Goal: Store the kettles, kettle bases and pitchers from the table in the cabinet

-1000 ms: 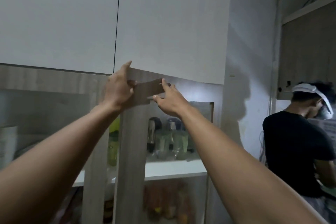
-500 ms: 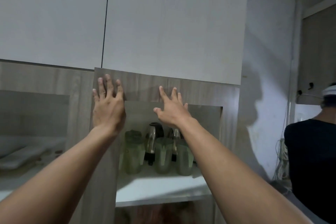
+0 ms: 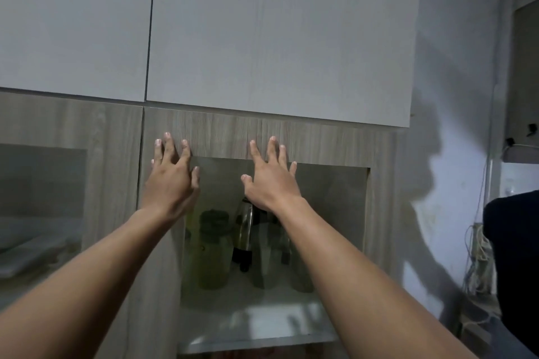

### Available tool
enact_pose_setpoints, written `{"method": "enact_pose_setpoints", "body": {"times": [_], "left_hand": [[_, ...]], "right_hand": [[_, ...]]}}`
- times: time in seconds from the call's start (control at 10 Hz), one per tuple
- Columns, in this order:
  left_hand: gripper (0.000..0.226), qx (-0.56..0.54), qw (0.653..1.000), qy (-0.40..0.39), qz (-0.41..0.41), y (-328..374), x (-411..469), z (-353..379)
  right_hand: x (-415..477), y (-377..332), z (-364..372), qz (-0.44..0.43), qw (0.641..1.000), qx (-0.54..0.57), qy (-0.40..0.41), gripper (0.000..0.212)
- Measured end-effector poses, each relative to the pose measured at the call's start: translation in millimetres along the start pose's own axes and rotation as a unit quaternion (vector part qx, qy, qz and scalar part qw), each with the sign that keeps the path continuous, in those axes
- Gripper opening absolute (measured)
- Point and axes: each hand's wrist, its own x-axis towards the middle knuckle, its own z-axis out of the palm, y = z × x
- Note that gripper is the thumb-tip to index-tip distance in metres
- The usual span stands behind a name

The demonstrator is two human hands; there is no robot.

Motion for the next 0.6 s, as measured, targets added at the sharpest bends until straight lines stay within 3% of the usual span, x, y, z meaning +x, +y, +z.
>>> {"method": "enact_pose_setpoints", "body": {"times": [0.4, 0.5, 0.6], "left_hand": [[0.062, 0.036, 0.998, -0.047, 0.005, 2.0, 1.7, -16.9], [0.056, 0.043, 0.996, -0.075, 0.013, 3.6, -3.3, -32.5], [0.053, 0.014, 0.996, -0.081, 0.029, 2.0, -25.1, -41.1]], "right_hand": [[-1.8, 5.4, -9.6, 0.003, 0.999, 0.041, 0.000, 0.073], [-24.2, 0.8, -25.5, 0.023, 0.995, 0.093, -0.032, 0.070], [-55.7, -0.2, -57.1, 0.008, 0.984, 0.178, -0.008, 0.062]]}}
